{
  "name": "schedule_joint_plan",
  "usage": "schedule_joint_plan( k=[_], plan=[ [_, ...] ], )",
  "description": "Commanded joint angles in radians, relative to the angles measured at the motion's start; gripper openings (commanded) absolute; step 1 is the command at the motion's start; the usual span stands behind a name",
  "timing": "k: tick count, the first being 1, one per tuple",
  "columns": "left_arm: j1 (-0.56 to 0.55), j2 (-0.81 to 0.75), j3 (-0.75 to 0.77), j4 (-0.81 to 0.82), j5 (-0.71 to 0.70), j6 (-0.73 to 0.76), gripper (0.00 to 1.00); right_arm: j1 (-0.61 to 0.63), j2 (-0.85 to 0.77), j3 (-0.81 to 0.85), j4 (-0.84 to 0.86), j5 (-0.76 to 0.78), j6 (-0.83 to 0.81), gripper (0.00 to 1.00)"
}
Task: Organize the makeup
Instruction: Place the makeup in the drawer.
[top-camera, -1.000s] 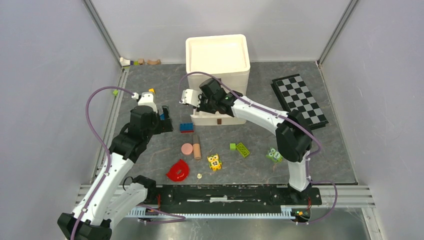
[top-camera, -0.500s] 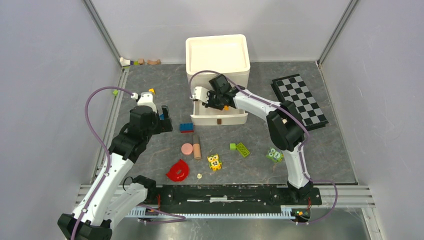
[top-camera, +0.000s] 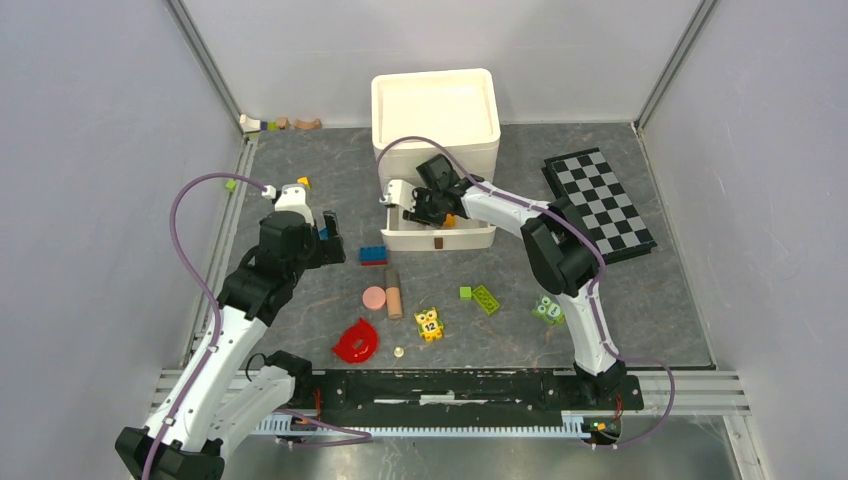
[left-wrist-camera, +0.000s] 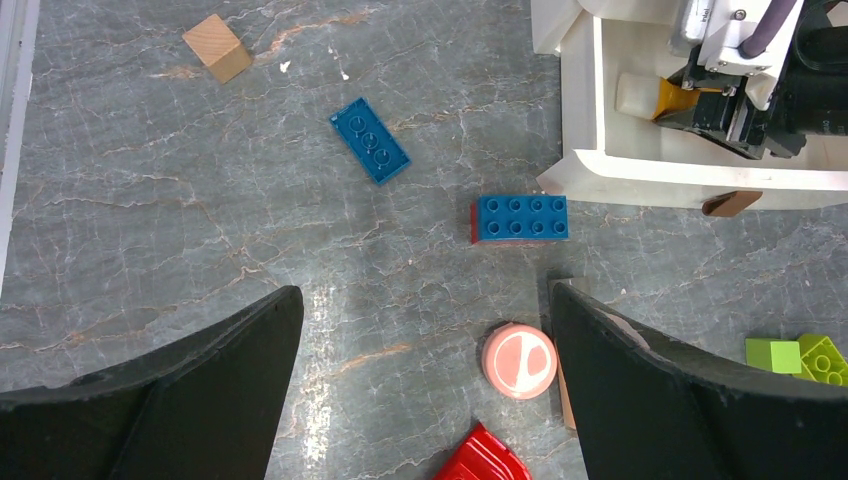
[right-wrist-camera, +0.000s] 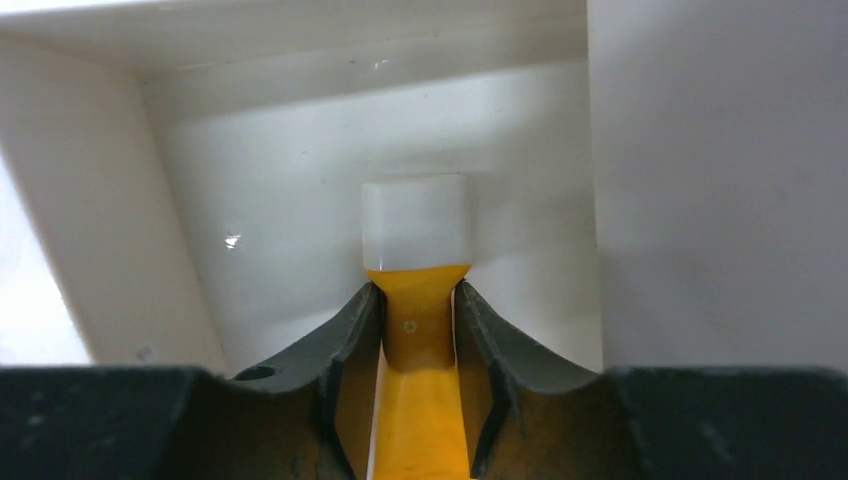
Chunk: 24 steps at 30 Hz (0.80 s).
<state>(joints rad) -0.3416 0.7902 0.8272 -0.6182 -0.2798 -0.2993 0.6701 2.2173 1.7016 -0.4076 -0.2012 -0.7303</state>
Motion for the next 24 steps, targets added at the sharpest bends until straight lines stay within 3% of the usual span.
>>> schedule_joint_plan(
  k=[1,7,24],
  plan=[
    [0.007,-0.009,0.0,0.029,-0.006,0.037,1.0,-0.006,0.024,0.02,-0.007,-0.026,0.005,0.42],
    [0.008,-0.008,0.0,0.03,-0.004,0.037,1.0,-0.005,-0.016,0.008,-0.002,-0.042,0.029,0.54],
    [0.012,-0.009,0.001,0.03,0.002,0.037,1.0,-0.001,-0.314,-0.103,0.158,-0.04,0.225,0.63]
  ],
)
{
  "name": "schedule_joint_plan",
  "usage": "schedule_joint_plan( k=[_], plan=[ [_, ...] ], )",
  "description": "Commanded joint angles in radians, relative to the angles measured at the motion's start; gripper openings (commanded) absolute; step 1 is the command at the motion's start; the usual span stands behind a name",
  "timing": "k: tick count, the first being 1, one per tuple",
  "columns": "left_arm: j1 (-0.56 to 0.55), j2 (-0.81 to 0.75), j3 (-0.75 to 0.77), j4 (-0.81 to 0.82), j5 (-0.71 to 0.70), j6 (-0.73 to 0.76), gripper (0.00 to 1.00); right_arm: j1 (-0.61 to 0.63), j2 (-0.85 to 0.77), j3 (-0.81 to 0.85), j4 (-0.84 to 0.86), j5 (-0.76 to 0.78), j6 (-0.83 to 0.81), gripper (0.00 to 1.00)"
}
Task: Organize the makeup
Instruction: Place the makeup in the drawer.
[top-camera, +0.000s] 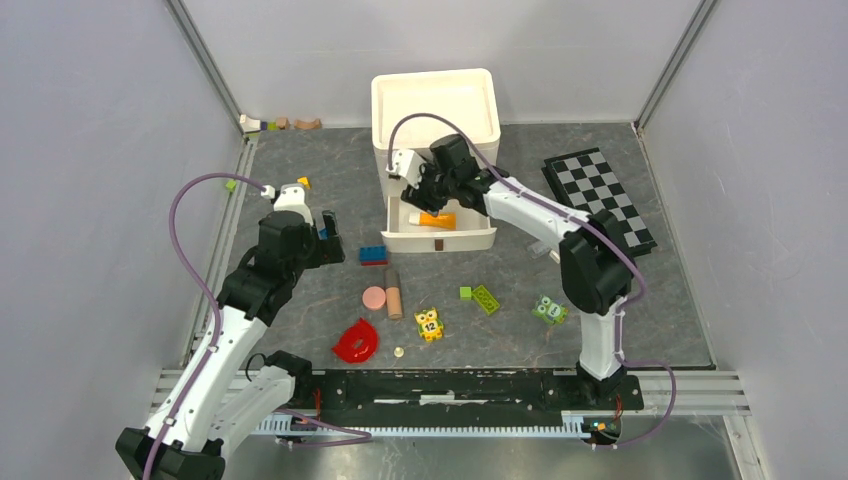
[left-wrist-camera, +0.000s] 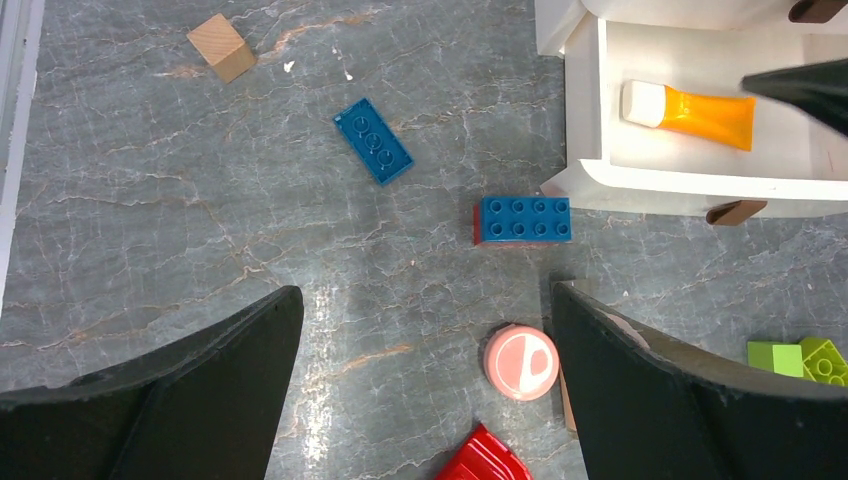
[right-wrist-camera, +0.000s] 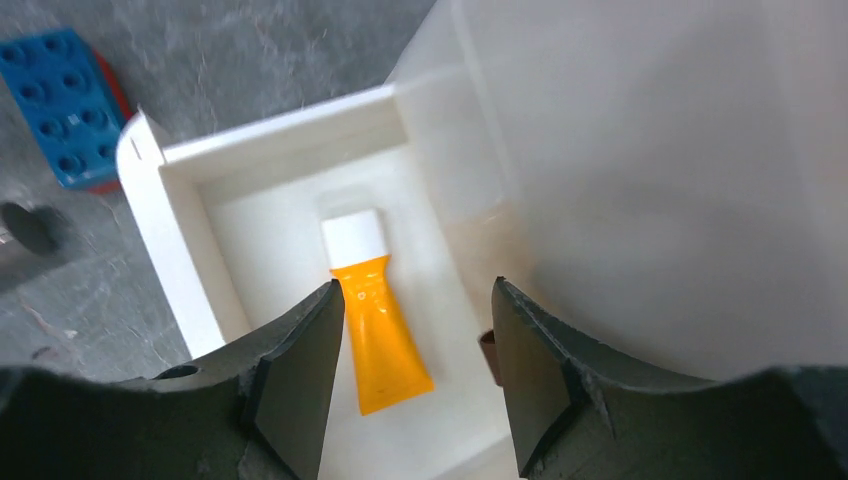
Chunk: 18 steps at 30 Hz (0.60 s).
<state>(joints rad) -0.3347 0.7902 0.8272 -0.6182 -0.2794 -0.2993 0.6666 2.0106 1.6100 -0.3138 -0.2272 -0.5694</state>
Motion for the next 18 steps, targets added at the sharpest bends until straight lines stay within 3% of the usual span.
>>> schedule_joint_plan(
  k=[1,9,14,18],
  plan=[
    [0.006,-0.011,0.002,0.029,0.002,0.037,1.0,0.003,-0.128,-0.022,0.067,-0.013,0.084,0.63],
    [0.007,0.001,0.004,0.031,0.022,0.033,1.0,0.018,-0.369,-0.302,0.183,0.111,0.428,0.63],
    [0.009,-0.021,0.003,0.026,-0.009,0.028,1.0,0.134,-0.493,-0.488,0.216,0.339,0.692,0.64],
    [0.008,-0.038,0.001,0.023,-0.057,0.015,1.0,0.192,-0.536,-0.605,0.204,0.384,0.97,0.64]
  ],
)
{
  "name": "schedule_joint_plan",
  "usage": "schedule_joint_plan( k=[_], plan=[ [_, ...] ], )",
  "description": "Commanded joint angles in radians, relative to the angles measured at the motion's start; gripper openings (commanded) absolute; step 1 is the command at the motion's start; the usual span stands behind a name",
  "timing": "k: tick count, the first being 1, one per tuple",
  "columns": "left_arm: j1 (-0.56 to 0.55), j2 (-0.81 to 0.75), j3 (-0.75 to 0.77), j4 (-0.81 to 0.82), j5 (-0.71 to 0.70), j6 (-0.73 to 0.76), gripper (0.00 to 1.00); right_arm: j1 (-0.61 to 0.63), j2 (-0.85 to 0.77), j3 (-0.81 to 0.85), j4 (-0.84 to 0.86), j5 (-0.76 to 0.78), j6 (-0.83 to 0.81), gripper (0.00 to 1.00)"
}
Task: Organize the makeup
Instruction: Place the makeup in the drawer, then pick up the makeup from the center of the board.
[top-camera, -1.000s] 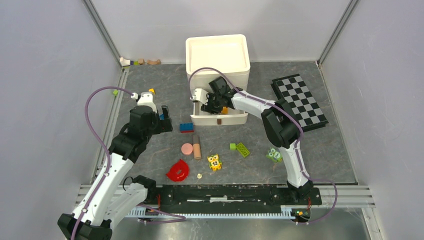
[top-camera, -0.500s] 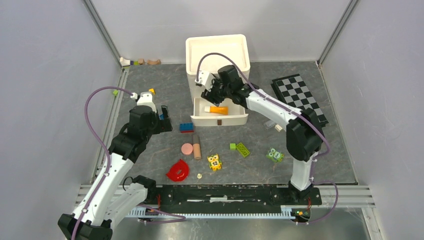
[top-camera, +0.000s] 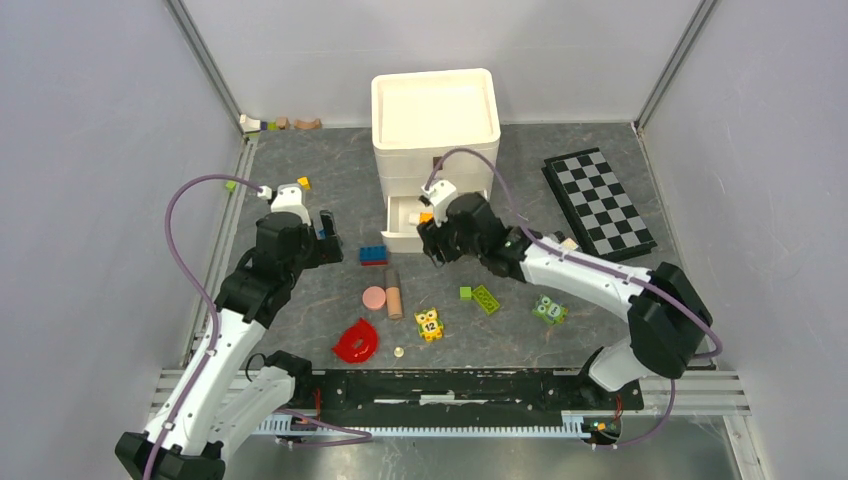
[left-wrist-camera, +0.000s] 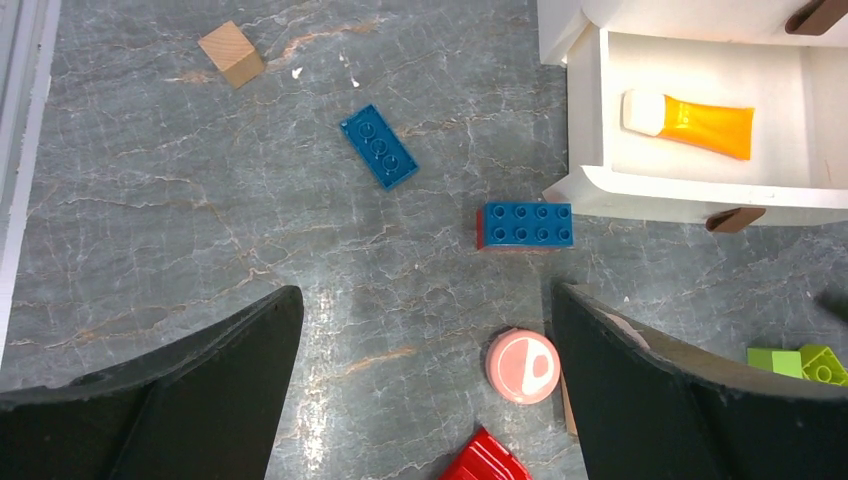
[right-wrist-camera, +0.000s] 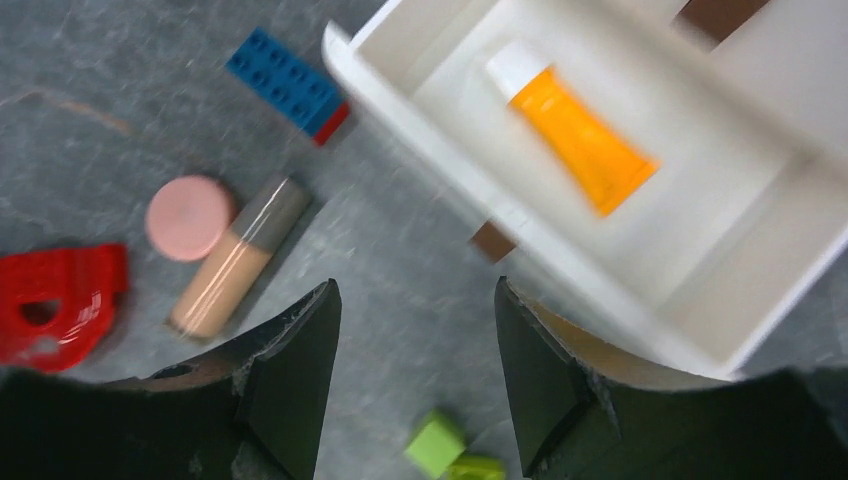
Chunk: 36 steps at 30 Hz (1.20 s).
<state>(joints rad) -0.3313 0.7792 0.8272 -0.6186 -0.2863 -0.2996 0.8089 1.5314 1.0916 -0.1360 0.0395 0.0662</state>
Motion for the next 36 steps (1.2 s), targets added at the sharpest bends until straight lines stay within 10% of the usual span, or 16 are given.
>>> schedule_joint_plan(
  k=[1,12,36],
  plan=[
    [0.005,-0.027,0.001,0.023,-0.062,0.011,1.0,0.059,-0.068,-0.114,0.031,0.119,0.405,0.65],
    [0.005,-0.034,0.006,0.017,-0.08,0.006,1.0,0.208,0.067,-0.111,0.128,0.109,0.651,0.66],
    [0.005,-0.048,0.003,0.022,-0.042,0.017,1.0,0.336,0.374,0.15,-0.062,0.176,0.631,0.64]
  ],
)
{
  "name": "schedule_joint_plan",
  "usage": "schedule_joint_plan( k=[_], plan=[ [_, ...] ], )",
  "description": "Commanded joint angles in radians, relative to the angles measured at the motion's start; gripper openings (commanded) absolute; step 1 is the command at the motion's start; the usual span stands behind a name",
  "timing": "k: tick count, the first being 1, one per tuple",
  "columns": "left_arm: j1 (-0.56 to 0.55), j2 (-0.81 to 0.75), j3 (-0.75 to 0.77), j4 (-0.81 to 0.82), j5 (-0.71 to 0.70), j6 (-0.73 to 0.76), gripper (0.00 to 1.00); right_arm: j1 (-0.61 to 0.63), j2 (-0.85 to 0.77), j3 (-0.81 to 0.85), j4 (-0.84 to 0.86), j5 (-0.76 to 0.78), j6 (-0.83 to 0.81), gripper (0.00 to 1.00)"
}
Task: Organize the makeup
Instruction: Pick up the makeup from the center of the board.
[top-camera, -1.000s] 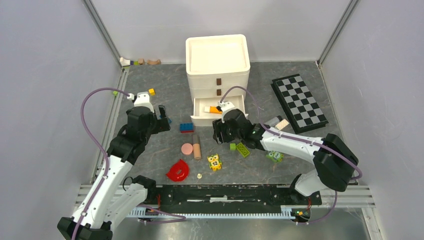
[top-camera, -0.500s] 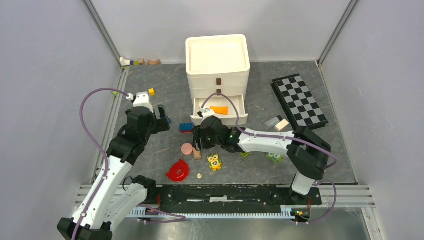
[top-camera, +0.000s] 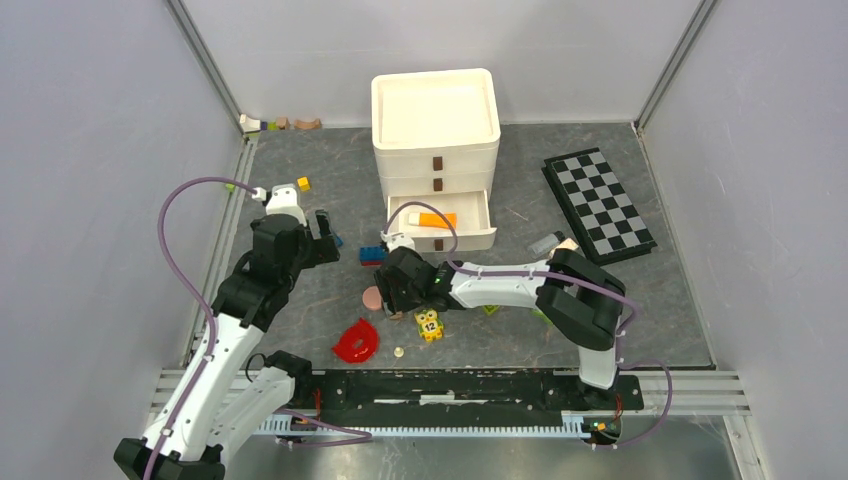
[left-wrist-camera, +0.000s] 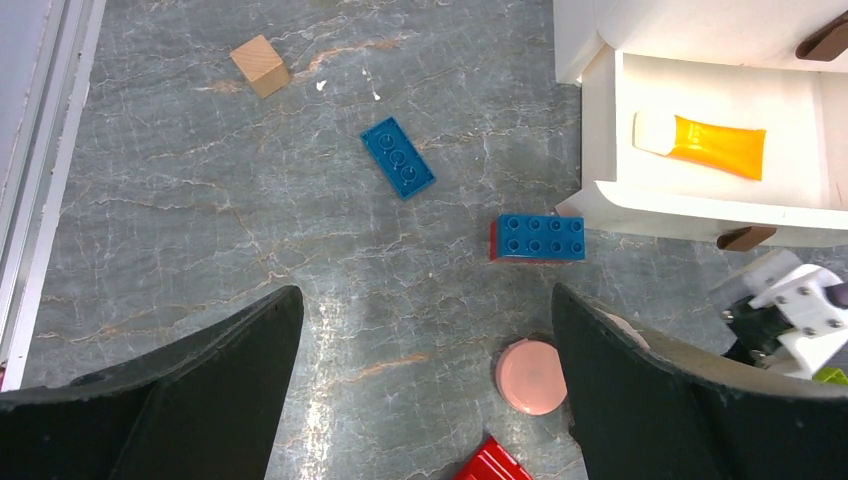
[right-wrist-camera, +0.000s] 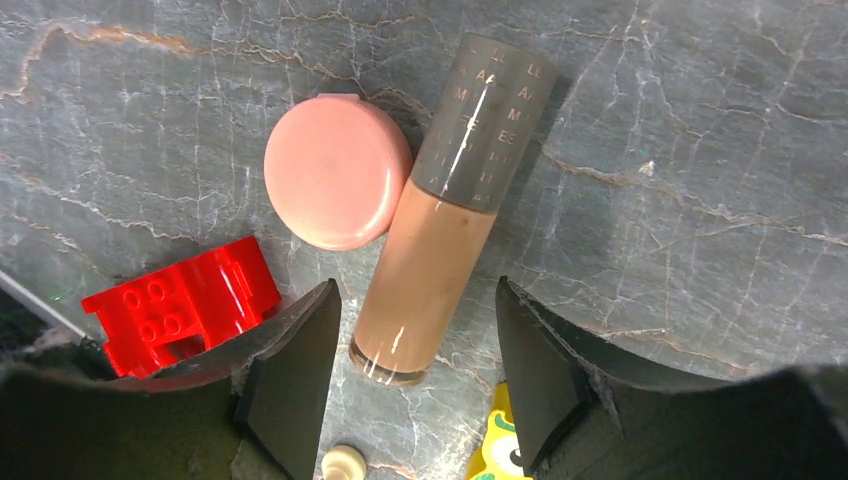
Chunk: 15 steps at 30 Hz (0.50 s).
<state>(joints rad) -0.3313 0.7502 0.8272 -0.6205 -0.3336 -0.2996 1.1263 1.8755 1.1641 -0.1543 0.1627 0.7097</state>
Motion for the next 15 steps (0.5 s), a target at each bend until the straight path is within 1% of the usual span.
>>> schedule_joint_plan(
  k=[1,7,9,11,15],
  plan=[
    [0.005,-0.02,0.003,0.024,0.005,0.017,1.0,0.023,0.039,0.092,-0.06,0.066,-0.022,0.64],
    [0.006,-0.022,0.001,0.025,0.008,0.019,1.0,0.053,0.088,0.169,-0.193,0.195,-0.062,0.59],
    [0.005,-0.021,0.001,0.025,0.01,0.019,1.0,0.054,0.102,0.186,-0.219,0.21,-0.074,0.56],
    [0.005,-0.02,0.001,0.025,0.011,0.019,1.0,0.055,0.108,0.183,-0.228,0.223,-0.08,0.51],
    [0.005,-0.024,0.0,0.025,0.009,0.02,1.0,0.054,0.104,0.169,-0.256,0.262,-0.107,0.37]
  ],
)
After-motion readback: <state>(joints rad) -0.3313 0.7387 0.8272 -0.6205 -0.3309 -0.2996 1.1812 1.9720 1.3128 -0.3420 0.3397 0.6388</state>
